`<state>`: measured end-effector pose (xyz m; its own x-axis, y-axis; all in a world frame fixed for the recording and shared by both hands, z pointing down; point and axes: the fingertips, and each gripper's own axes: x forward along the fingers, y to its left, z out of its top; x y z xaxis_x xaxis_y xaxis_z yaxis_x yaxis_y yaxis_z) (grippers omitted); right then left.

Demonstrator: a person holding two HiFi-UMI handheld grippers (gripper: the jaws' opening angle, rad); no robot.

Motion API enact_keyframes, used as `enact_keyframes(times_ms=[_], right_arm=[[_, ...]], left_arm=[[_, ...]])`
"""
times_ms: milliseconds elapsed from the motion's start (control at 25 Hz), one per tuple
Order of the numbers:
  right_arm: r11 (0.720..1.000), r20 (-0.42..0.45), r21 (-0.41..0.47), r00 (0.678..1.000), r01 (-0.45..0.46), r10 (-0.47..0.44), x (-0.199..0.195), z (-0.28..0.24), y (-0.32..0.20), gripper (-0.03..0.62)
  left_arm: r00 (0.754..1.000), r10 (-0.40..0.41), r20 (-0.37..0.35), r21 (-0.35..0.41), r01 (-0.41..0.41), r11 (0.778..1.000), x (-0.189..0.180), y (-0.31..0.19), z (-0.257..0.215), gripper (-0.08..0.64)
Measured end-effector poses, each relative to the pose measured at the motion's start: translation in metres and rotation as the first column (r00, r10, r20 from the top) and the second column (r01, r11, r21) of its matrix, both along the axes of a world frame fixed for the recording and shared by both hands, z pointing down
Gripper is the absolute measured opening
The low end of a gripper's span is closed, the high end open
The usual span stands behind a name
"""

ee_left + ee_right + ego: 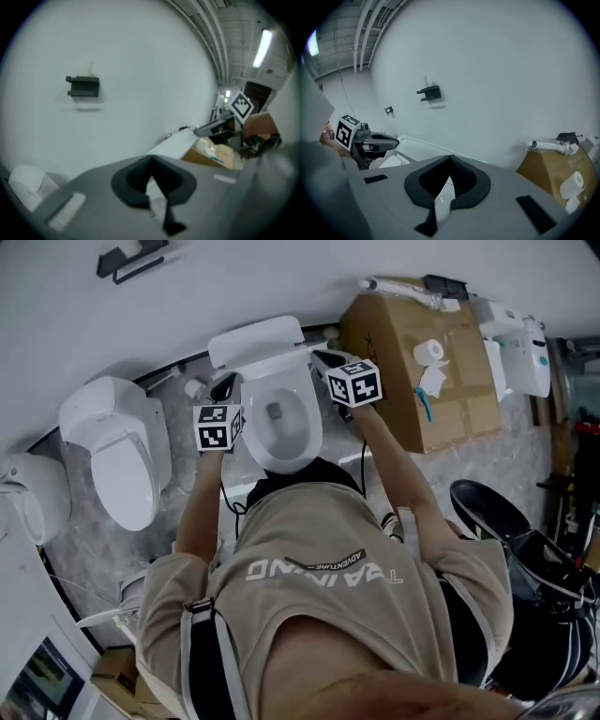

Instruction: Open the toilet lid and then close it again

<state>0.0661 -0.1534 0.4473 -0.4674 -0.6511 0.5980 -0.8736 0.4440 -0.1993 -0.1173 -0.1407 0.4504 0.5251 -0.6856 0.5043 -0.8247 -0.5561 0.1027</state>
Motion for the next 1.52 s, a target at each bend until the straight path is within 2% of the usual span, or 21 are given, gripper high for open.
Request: enact_keyframes(times_ms=[160, 560, 840, 1520], right_arm=[[0.999, -0.035, 0.032, 0.999, 0.034, -0.033, -0.004, -0.006, -0.021, 0.012], [0.989, -0.026, 0.033, 0.989, 0.146, -0.145, -0.012, -0.02, -0.076, 0.012], [0.987, 0.022, 0.009, 0.987, 0.162, -0.162, -0.015, -0.027, -0.116, 0.012], [0.987, -0.03, -0.005, 0.987, 0.161, -0.161, -0.025, -0.03, -0.213, 0.012]], left_arm=[[1.0, -0.005, 0.001, 0.002, 0.005, 1.0, -0.002, -0.02, -0.005, 0.005], [0.998, -0.053, 0.035, 0.033, 0.052, 0.998, -0.006, -0.082, -0.022, 0.003], [0.995, -0.096, 0.038, 0.046, 0.094, 0.994, -0.009, -0.119, -0.028, 0.003], [0.985, -0.168, 0.047, 0.045, 0.166, 0.985, -0.023, -0.204, -0.025, 0.003]])
